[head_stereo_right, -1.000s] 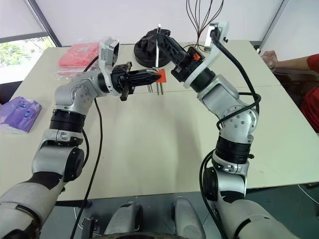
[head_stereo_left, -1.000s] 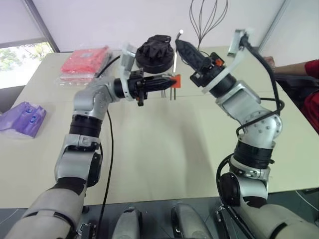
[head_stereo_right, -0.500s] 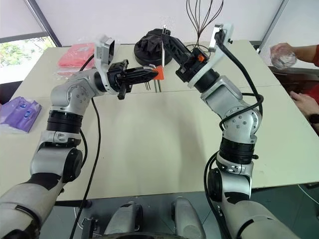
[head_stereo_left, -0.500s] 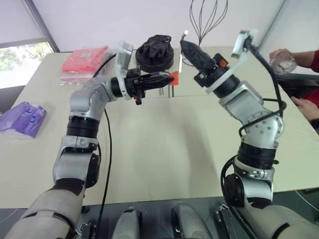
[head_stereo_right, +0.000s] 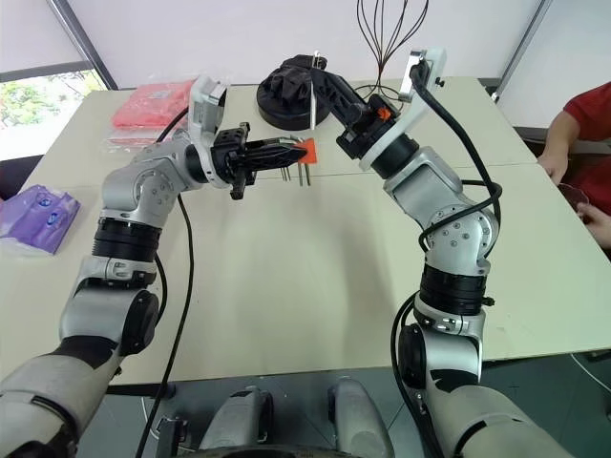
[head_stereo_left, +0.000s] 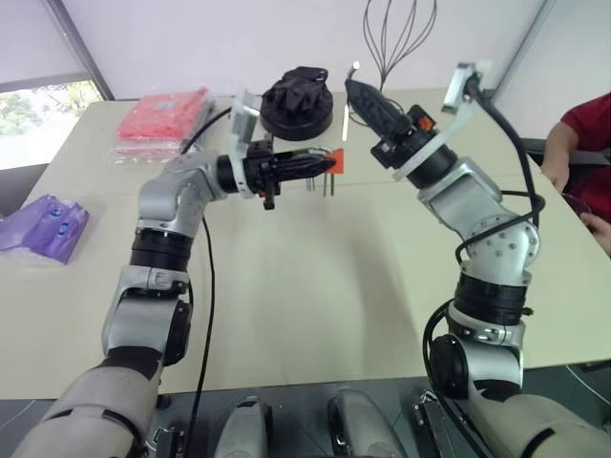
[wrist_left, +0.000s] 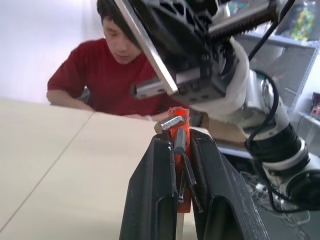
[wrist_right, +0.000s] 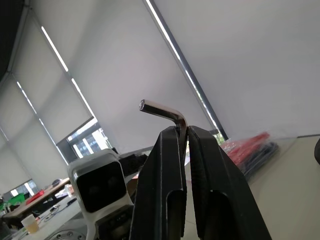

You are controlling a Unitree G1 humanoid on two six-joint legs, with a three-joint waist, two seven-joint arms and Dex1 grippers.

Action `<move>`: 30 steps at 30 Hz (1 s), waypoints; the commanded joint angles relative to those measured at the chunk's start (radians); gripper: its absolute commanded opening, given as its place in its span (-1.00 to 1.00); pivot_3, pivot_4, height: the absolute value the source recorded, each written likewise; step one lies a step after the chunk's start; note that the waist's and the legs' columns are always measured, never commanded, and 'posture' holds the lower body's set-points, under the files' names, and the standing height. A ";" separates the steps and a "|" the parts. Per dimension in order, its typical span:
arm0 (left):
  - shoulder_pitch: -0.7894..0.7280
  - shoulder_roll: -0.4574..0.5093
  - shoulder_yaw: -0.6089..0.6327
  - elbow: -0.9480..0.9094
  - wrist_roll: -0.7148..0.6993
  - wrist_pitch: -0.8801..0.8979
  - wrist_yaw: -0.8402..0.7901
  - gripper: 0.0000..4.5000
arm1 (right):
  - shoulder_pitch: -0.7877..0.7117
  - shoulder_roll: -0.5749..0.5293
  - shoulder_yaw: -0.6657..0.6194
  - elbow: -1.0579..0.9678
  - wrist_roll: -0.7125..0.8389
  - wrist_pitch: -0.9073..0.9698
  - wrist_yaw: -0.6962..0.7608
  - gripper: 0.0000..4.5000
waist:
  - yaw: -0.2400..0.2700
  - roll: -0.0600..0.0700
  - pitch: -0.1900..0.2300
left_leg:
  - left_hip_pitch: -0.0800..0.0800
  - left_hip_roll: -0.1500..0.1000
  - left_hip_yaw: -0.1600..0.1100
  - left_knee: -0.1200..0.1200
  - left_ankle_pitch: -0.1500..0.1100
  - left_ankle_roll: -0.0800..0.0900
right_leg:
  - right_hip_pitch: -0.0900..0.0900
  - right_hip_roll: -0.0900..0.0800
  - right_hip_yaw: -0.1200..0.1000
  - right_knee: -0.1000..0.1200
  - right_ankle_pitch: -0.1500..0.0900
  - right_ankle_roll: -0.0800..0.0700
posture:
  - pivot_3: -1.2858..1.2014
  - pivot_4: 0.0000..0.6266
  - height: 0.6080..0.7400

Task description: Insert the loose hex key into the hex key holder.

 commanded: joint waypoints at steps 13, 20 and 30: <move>-0.044 -0.008 0.053 0.009 -0.048 0.002 0.031 -1.00 | 0.010 -0.001 0.008 -0.018 0.013 -0.031 0.007 -0.99 | 0.000 0.000 0.000 | 0.000 0.000 0.000 0.000 0.000 0.000 | 0.000 0.000 0.000 0.000 0.000 0.000 | 0.03 -0.52 1.00; -0.036 -0.011 0.059 -0.015 -0.065 0.031 0.040 -1.00 | 0.020 -0.008 0.015 -0.008 0.002 -0.045 0.018 -0.99 | 0.000 0.000 0.000 | 0.000 0.000 0.000 0.000 0.000 0.000 | 0.000 0.000 0.000 0.000 0.000 0.000 | 0.03 -0.52 1.00; -0.037 -0.012 0.059 -0.019 -0.062 0.031 0.046 -1.00 | 0.040 -0.076 0.075 -0.010 -0.020 -0.021 0.121 -0.99 | 0.000 0.000 0.000 | 0.000 0.000 0.000 0.000 0.000 0.000 | 0.000 0.000 0.000 0.000 0.000 0.000 | 0.03 -0.52 1.00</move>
